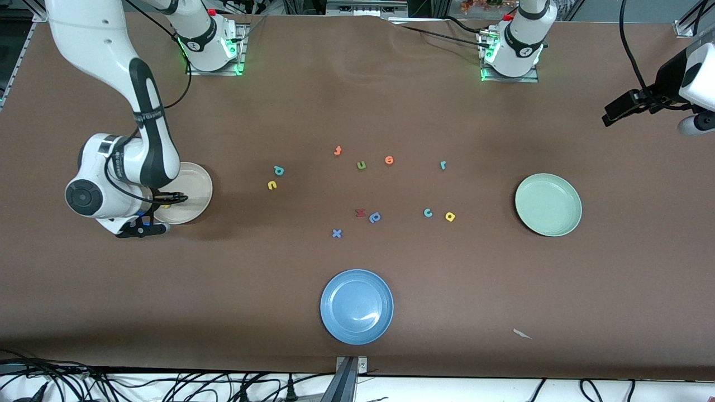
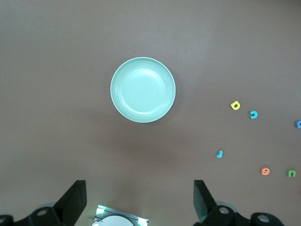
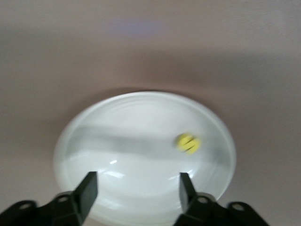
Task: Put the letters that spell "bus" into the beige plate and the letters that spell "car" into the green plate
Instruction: 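Move the yellow s onto the beige plate and open the right gripper, then move the right gripper to the teal p while the left gripper reaches letters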
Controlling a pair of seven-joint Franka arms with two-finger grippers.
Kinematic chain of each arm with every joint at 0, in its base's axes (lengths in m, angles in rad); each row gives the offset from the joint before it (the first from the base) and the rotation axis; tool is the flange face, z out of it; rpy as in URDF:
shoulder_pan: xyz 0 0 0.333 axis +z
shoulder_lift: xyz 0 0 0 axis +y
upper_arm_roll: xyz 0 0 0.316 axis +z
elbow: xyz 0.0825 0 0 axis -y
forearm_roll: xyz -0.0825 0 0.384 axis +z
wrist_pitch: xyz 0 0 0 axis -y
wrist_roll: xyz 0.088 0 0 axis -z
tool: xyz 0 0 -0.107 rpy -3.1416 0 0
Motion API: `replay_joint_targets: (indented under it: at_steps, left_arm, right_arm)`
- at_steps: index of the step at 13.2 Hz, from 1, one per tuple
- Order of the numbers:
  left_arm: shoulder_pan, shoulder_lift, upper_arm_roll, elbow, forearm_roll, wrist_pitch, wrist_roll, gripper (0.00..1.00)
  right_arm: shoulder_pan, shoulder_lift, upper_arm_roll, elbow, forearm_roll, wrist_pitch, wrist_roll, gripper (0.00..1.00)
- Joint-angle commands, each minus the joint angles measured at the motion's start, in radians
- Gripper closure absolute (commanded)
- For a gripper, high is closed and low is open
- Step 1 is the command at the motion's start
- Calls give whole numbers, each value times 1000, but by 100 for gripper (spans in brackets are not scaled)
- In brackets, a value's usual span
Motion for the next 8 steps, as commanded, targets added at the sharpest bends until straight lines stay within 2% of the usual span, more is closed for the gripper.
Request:
replay_joint_targets:
  at_steps: [1, 3, 5, 8]
  left_arm:
    - [-1, 12, 1, 33, -17, -24, -6, 0]
    - [-2, 12, 0, 33, -17, -24, -6, 0]
    - [-1, 12, -31, 34, -16, -24, -8, 0]
    - [4, 12, -31, 34, -19, -22, -3, 0]
  right_arm:
    - [83, -29, 24, 19, 64, -67, 158, 0]
    - [126, -22, 47, 18, 135, -43, 282, 1]
    - [204, -19, 53, 4, 143, 6, 403, 1]
    - [324, -14, 55, -31, 141, 64, 595, 1]
